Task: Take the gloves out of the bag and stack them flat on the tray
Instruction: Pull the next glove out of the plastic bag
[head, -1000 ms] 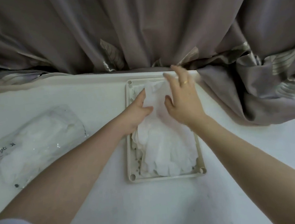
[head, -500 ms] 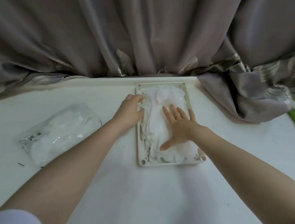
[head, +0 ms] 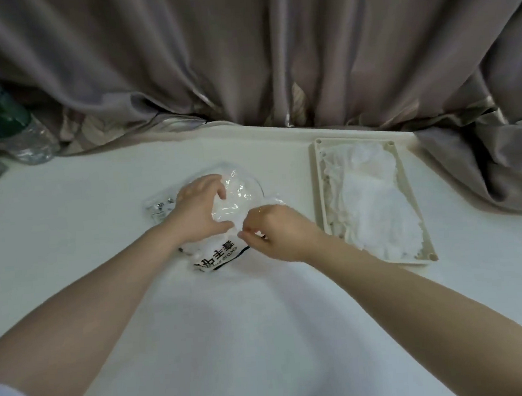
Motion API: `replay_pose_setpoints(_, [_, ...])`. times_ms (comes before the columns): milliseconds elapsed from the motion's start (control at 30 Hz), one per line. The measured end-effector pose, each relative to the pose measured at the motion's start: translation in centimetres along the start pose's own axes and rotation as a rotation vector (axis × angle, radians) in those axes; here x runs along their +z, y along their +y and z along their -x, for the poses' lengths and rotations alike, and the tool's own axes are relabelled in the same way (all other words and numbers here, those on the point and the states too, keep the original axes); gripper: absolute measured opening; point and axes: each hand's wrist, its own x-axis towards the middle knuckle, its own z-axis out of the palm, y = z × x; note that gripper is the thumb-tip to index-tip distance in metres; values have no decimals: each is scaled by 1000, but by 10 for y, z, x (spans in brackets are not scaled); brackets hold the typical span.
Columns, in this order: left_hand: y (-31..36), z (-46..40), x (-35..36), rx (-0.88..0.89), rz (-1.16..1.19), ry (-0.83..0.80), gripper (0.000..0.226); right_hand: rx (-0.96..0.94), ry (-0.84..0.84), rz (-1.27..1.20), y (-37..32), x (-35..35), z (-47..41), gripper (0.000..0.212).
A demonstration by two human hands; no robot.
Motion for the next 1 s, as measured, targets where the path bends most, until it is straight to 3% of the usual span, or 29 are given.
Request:
replay_pose_setpoints(100, [-33, -3, -6, -237, 27, -62, 91, 220, -248, 52, -14, 31, -19, 32])
replay_pose_setpoints(133, [-42, -7, -6, -283, 73, -128, 95, 305, -303, 37, -15, 39, -25, 34])
replay_pose_setpoints(233, [-46, -11, 1, -357, 192, -267, 69, 470, -327, -16, -15, 53, -31, 56])
replay_pose_setpoints(300, [-47, -13, -1, -435, 395, -252, 53, 555, -299, -83, -12, 56, -36, 74])
replay_pose_setpoints(367, [-54, -19, -4, -469, 528, -201, 52, 611, -280, -126, -8, 57, -46, 92])
replay_pose_setpoints(500, [-68, -34, -5, -492, 536, -179, 55, 658, -247, -177, 0, 61, -71, 122])
replay_pose_setpoints(567, [-76, -39, -2, -537, 599, -233, 41, 634, -161, -209, 1, 63, -81, 118])
replay_pose_setpoints(700, [-87, -53, 3, -601, 650, -211, 28, 710, 28, -314, 10, 66, -85, 72])
replay_pose_setpoints(767, [-86, -59, 3, -608, 672, -186, 22, 815, 154, -487, 11, 64, -83, 39])
replay_pose_setpoints(833, [-83, -64, 3, -573, 700, -207, 17, 915, 308, -826, 14, 61, -82, 51])
replay_pose_setpoints(900, [-79, -66, 5, -556, 770, -228, 22, 865, 268, -907, 15, 60, -82, 75])
replay_pose_setpoints(1000, [-73, -64, 4, -519, 815, -230, 25, 664, -11, -470, 15, 73, -89, 103])
